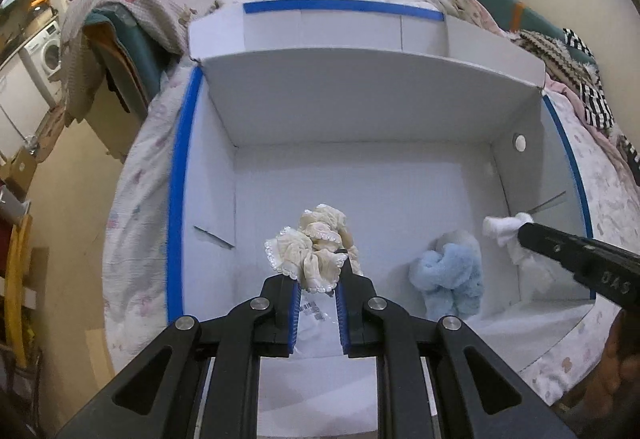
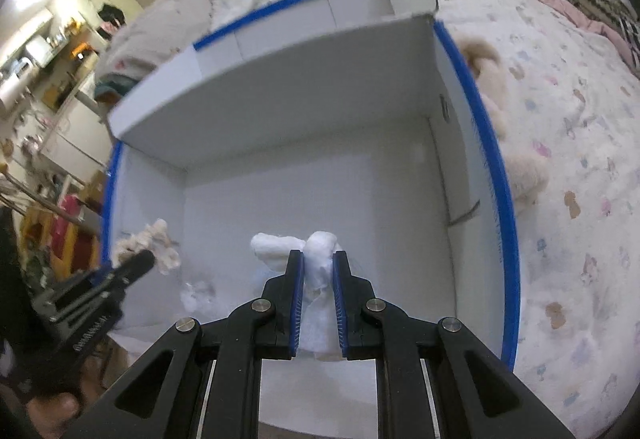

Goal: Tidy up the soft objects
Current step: 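Lower the scrunchie and white cloth into the box and open both tools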

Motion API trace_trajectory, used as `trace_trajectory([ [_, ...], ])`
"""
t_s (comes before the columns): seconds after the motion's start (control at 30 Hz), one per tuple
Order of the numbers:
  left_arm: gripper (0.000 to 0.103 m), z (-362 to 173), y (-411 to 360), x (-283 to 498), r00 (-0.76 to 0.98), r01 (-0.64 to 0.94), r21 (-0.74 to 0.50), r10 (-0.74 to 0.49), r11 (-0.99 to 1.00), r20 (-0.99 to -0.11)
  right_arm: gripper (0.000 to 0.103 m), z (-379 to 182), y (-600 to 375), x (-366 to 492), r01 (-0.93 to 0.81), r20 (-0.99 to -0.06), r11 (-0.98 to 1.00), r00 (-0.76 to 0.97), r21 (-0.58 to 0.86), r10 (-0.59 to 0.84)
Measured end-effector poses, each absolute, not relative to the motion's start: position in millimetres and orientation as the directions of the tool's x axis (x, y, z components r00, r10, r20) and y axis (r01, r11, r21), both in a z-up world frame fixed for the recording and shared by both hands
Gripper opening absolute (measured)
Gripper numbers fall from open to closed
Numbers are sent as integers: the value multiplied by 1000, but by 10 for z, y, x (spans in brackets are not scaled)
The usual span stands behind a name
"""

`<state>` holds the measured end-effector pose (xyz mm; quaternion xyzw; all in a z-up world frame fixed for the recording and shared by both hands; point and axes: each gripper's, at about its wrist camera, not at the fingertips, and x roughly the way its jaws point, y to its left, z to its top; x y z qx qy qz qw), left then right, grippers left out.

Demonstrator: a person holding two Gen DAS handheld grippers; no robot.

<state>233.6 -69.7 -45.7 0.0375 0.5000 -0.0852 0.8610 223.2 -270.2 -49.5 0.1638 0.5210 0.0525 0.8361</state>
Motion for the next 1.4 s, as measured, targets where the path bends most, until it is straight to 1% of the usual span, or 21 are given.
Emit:
trace_trajectory([
  [0.23, 14, -574, -747, 2348, 471, 207, -28, -125, 978, -873, 16, -732, -2716, 2280, 111, -899, 952, 374, 285, 226],
  [0.4, 15, -603, -738, 2368, 463, 198, -26, -117, 980, -878, 16, -794, -2734, 2281, 115, -909, 955, 355, 273, 217],
  [0.57, 17, -633, -784, 2340, 472, 205, 18, -83, 979, -878, 16, -791, -2749, 2265, 115, -908, 955, 356, 275, 219],
  [0.8, 26, -620, -822, 2305, 476, 218, 43, -68, 975, -877, 18, -766, -2749, 2277, 117, -907, 954, 360, 276, 218],
  [0.87, 30, -600, -829, 2296, 481, 218, 42, -70, 975, -874, 24, -751, -2749, 2275, 116, -907, 956, 365, 270, 212],
  [0.9, 30, -584, -826, 2290, 487, 215, 42, -69, 976, -871, 30, -742, -2754, 2271, 116, -906, 956, 368, 269, 210],
  [0.97, 32, -561, -830, 2284, 494, 211, 41, -70, 977, -866, 45, -711, -2755, 2264, 112, -900, 955, 379, 275, 215],
  [1.0, 34, -552, -833, 2284, 494, 212, 38, -74, 976, -866, 58, -694, -2745, 2261, 104, -897, 956, 387, 275, 215],
  [1.07, 43, -538, -833, 2277, 496, 213, 33, -78, 977, -865, 60, -652, -2710, 2256, 82, -889, 958, 401, 274, 220],
  [1.1, 52, -526, -830, 2270, 500, 211, 30, -81, 977, -862, 64, -637, -2685, 2254, 73, -889, 962, 405, 264, 213],
  [1.13, 56, -514, -826, 2261, 506, 210, 28, -84, 977, -859, 69, -626, -2671, 2253, 68, -890, 965, 407, 254, 205],
  [1.17, 62, -498, -823, 2251, 512, 210, 26, -87, 977, -854, 70, -615, -2660, 2252, 63, -887, 965, 412, 255, 207],
  [1.2, 63, -481, -822, 2241, 518, 212, 25, -91, 977, -850, 71, -606, -2653, 2252, 58, -884, 963, 416, 262, 215],
  [1.33, 64, -437, -839, 2223, 525, 221, 32, -91, 975, -846, 83, -558, -2630, 2238, 47, -872, 961, 434, 274, 227],
  [1.4, 64, -420, -845, 2210, 531, 221, 40, -85, 975, -843, 85, -534, -2596, 2231, 32, -865, 959, 442, 281, 239],
])
